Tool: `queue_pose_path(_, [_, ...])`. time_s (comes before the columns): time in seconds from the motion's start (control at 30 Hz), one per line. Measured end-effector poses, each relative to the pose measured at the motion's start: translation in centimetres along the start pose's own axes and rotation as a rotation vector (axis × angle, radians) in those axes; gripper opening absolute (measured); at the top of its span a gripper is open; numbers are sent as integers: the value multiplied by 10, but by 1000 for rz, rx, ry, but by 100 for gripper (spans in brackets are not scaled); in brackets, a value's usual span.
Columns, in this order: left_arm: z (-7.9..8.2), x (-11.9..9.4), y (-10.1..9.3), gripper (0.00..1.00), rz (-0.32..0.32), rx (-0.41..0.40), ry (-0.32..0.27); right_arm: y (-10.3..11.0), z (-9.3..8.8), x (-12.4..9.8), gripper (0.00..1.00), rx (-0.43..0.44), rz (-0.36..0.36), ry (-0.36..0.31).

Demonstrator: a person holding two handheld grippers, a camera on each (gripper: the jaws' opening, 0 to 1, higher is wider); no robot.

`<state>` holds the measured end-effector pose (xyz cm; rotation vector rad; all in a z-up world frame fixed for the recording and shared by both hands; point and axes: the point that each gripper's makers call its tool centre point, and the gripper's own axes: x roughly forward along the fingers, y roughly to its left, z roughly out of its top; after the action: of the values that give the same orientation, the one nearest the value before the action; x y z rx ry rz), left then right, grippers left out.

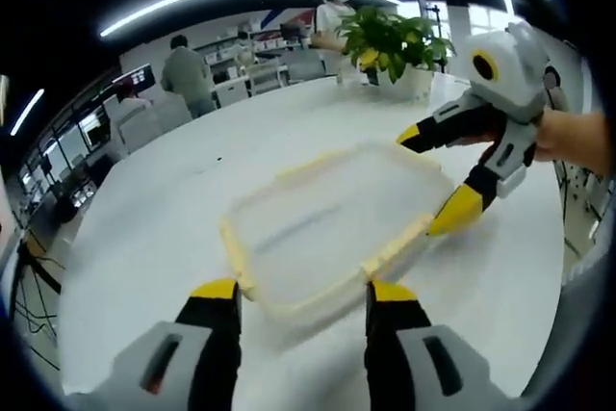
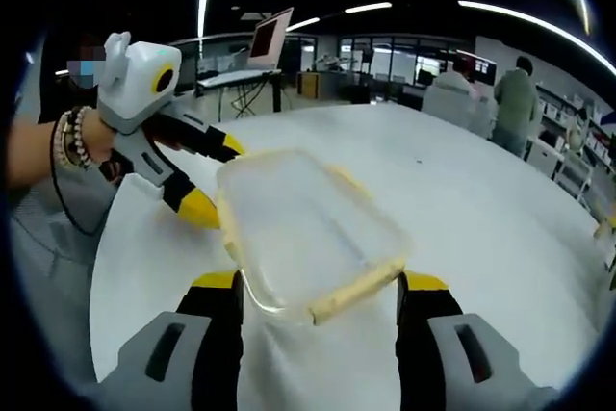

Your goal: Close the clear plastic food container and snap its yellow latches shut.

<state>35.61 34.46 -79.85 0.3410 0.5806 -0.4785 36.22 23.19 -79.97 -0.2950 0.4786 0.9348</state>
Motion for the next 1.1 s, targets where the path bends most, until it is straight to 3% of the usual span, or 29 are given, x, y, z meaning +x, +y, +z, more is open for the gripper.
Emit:
queue_pose_path(0.23, [-8,-3,19,34,76,-23,0,-3,8,11,61,2,-22,-22])
queue_pose_path(0.27, [-11,-4,21,25,83,-27,11,-3,9,12,61,3,-24,-24])
queue_pose_path(0.33, [-15,-4,24,21,93,-58,17,-4,11,16,61,1,-27,-33])
queue_pose_path(0.8, [-11,-10,43,20,156,-151,-47,-7,23,33,61,-16,-38,-48])
queue_pose_path(1.1, [-7,-10,42,20,138,-163,-69,-22,35,45,61,-84,-40,-29])
